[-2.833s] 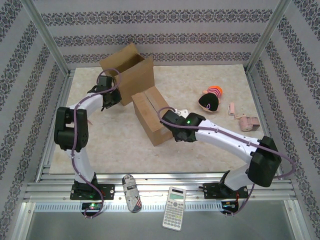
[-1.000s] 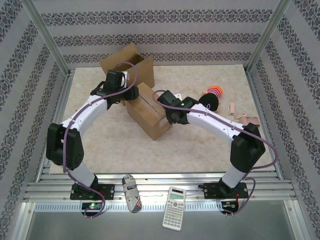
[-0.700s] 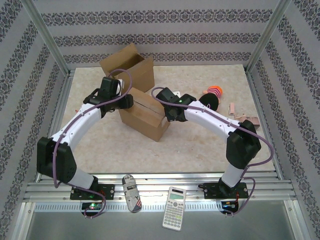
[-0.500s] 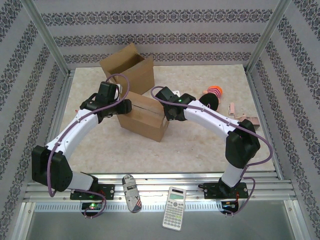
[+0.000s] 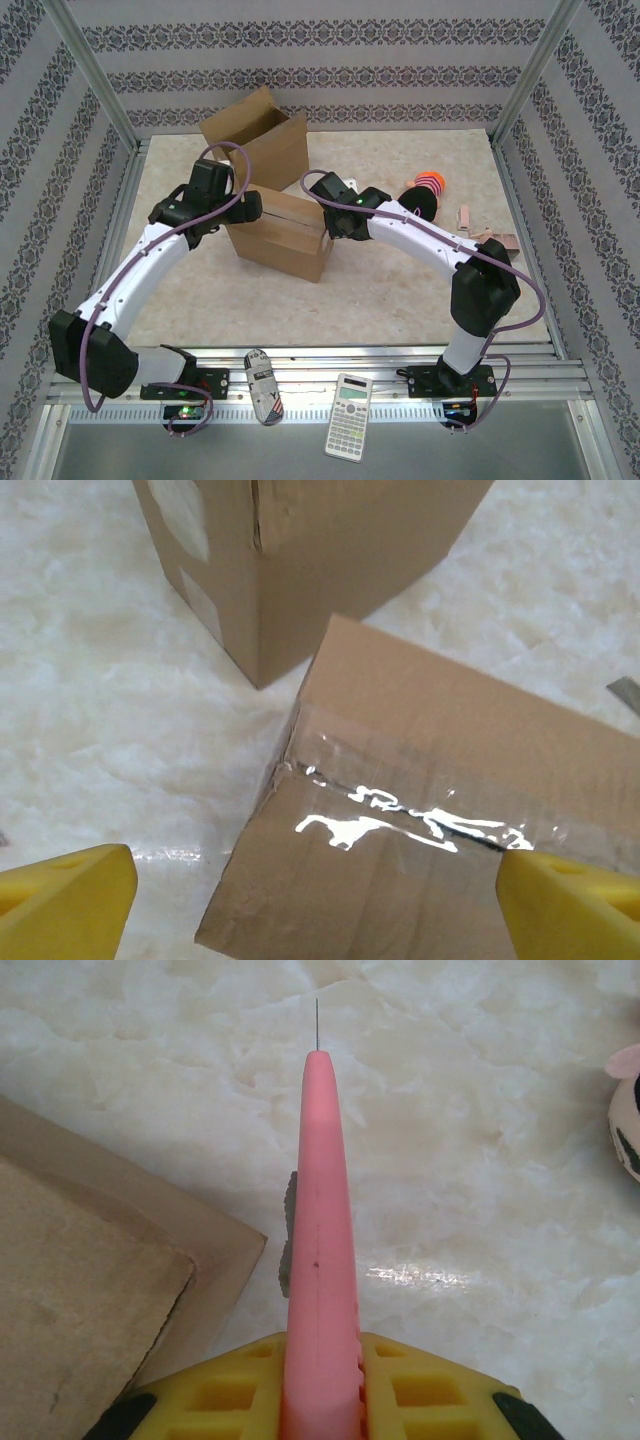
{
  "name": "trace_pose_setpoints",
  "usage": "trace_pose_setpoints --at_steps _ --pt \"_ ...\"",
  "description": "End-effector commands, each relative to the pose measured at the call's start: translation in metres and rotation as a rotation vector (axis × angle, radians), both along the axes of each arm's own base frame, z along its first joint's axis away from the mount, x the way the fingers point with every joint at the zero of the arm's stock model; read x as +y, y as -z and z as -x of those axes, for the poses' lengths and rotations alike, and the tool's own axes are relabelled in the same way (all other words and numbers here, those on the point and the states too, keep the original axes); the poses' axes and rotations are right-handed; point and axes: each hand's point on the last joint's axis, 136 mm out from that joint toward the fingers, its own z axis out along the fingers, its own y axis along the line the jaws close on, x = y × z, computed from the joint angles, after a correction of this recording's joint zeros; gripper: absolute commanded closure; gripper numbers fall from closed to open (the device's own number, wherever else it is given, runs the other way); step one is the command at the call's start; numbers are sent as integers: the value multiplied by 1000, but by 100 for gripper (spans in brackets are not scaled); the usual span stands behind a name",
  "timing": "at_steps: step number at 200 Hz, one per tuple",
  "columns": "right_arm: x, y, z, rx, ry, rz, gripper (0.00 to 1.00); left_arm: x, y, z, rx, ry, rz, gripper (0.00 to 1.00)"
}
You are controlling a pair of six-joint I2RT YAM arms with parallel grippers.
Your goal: Unpack the express box
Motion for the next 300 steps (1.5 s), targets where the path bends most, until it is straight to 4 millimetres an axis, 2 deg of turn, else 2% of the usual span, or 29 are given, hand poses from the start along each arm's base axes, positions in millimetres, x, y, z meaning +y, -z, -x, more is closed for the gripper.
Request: trace_pose_setpoints --at_steps 1,50,83,123,179,216,242,281,300 --pt "8 -10 -7 -27 8 -41 100 6 -5 1 0 -8 -51 6" --pt "21 -8 -15 -17 -16 -54 100 -2 5 -26 -19 13 -69 2" --pt "26 -6 -18 -8 -13 -69 100 -8 13 -35 -18 20 -54 0" --pt "24 -5 -17 -5 -13 -57 100 -4 32 -39 -8 6 -66 0" --pt "23 2 -14 8 -11 -55 100 -4 40 -43 -101 24 -48 0" --pt "22 5 -12 15 -9 -56 100 -3 48 -36 -137 20 -24 0" --pt "22 4 -9 21 -14 -66 100 1 66 -24 -104 4 -16 1" --pt "19 -4 0 23 -25 -93 100 5 115 -4 6 -8 -24 3" --pt "17 -11 6 18 -31 -114 100 7 132 1 44 -10 -33 4"
